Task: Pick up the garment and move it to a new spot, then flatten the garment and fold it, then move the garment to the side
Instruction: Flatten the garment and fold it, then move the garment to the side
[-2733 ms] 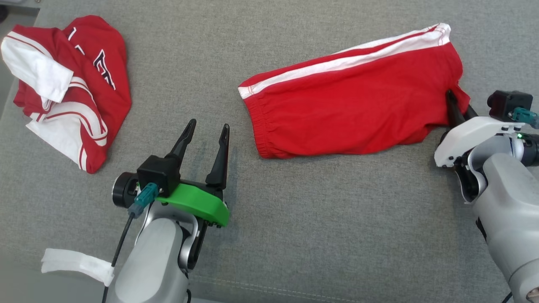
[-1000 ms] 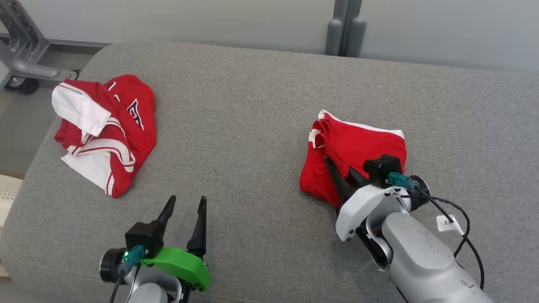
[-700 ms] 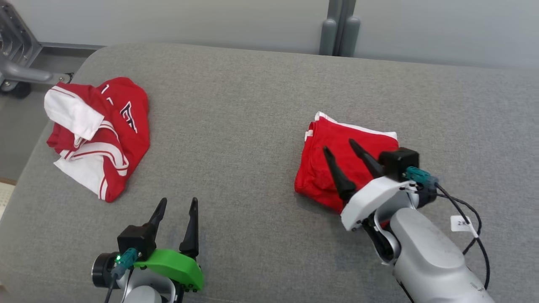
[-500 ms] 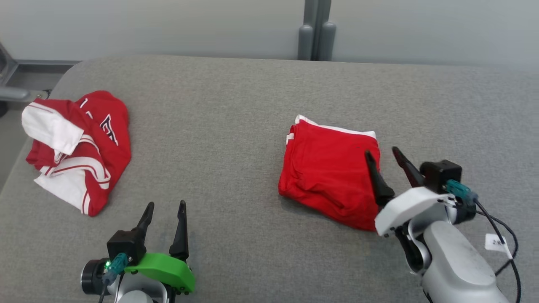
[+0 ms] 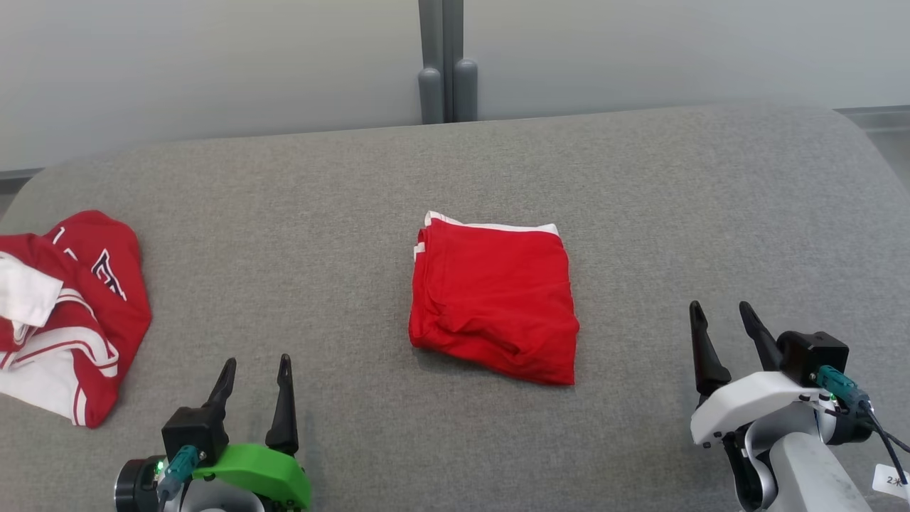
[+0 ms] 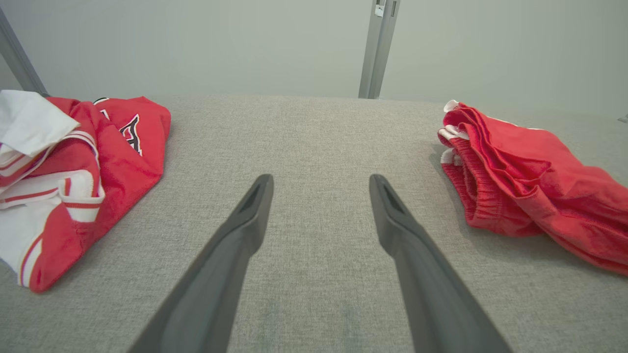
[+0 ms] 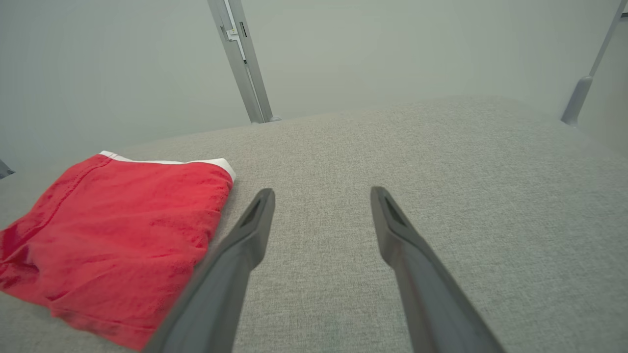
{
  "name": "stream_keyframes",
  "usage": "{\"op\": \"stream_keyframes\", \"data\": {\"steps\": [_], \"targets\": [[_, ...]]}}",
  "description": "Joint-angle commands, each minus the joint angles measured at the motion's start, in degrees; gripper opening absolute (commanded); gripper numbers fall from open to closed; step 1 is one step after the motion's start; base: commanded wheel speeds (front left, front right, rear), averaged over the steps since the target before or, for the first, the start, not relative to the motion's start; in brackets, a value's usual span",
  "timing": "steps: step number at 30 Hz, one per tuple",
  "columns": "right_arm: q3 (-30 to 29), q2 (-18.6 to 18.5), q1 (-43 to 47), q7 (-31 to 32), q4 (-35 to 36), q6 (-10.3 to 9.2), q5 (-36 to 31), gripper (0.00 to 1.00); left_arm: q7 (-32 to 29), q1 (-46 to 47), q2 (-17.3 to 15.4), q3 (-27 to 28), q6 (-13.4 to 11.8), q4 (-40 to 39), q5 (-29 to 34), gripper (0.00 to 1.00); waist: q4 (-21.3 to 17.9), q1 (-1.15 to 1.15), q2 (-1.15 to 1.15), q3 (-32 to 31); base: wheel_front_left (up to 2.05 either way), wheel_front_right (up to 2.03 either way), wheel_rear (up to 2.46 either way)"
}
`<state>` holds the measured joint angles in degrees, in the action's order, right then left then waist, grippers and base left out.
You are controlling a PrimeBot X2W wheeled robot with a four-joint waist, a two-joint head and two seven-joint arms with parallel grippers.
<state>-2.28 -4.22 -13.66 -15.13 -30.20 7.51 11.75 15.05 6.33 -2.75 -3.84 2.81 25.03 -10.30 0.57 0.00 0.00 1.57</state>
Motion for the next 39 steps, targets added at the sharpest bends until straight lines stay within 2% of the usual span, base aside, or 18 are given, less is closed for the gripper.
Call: {"op": "stream_keyframes", "data": {"steps": [1,14,29,34,39], "targets": [[-0.10,0.13,0.91,-0.02,0.50,-0.05,-0.61,1.00,0.16,-1.04,-0.27,0.40,0.19,-0.14,0.56,1.00,-1.25,0.00,0.00,-0.74,0.00,0.00,0.00],[0.66,1.12,5.22,-0.02,3.55,-0.05,-1.29,1.00,0.16,-4.01,-0.28,1.11,-0.51,-0.90,0.32,1.00,-2.06,0.00,0.00,-2.28,0.00,0.00,0.00],[1.54,1.26,5.14,-0.02,3.32,-0.05,-0.76,1.00,0.16,-4.43,-0.28,0.56,-0.62,-1.17,0.24,1.00,-1.46,0.00,0.00,-2.07,0.00,0.00,0.00],[1.79,1.27,4.40,-0.02,3.36,-0.05,-1.25,1.00,0.16,-3.29,-0.28,-0.31,-0.51,-1.26,0.05,1.00,-0.08,0.00,0.00,-1.29,0.00,0.00,0.00],[2.39,1.26,2.94,-0.02,2.56,-0.05,-0.25,1.00,0.16,-2.65,-0.27,-1.85,-0.26,-1.18,0.05,1.00,2.91,0.00,0.00,0.12,0.00,0.00,0.00]]}}
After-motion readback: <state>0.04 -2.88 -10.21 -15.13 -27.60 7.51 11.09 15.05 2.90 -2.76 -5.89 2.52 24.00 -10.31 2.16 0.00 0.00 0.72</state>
